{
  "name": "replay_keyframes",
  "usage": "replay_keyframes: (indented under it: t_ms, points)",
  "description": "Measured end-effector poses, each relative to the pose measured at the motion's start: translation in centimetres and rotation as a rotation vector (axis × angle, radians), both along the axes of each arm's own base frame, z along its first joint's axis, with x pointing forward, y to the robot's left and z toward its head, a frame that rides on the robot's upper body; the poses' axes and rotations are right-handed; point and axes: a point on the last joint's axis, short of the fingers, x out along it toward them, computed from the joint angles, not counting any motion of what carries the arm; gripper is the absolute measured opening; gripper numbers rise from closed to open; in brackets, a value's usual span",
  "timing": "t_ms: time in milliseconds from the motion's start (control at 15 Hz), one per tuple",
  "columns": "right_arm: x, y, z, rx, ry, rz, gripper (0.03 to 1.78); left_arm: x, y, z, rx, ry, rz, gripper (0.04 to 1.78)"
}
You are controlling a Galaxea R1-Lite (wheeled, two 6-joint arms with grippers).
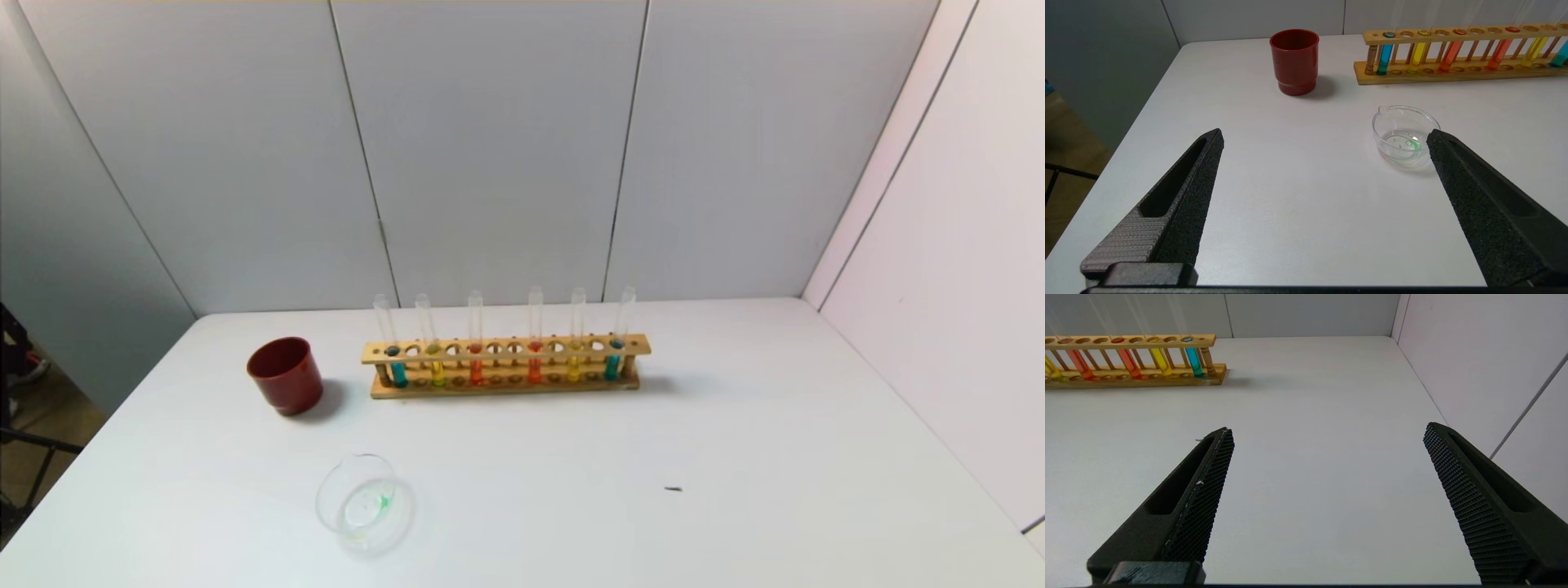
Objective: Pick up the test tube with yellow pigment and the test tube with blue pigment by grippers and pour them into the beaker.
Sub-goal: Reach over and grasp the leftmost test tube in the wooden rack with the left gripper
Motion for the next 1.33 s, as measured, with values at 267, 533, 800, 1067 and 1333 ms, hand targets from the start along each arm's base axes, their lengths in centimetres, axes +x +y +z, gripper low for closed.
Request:
replay_keyframes:
  t_ms: [267, 533, 800, 1067, 1333]
  points:
    - [0.0, 0.0, 0.0, 0.0, 0.0, 0.0, 1.7, 0.0, 0.0, 0.0, 0.0, 0.0, 0.0, 1.75]
    - [0.0, 0.0, 0.0, 0.0, 0.0, 0.0, 1.7, 0.0, 0.0, 0.0, 0.0, 0.0, 0.0, 1.75]
    - [0.0, 0.0, 0.0, 0.0, 0.0, -0.001, 1.7, 0.0, 0.0, 0.0, 0.003, 0.0, -0.002, 1.75]
    - [0.0, 0.0, 0.0, 0.0, 0.0, 0.0, 1.7, 0.0, 0.0, 0.0, 0.037, 0.001, -0.005, 1.75]
    - [0.0, 0.0, 0.0, 0.0, 0.0, 0.0, 1.7, -0.3, -0.1, 1.1, 0.111, -0.013, -0.063, 1.75]
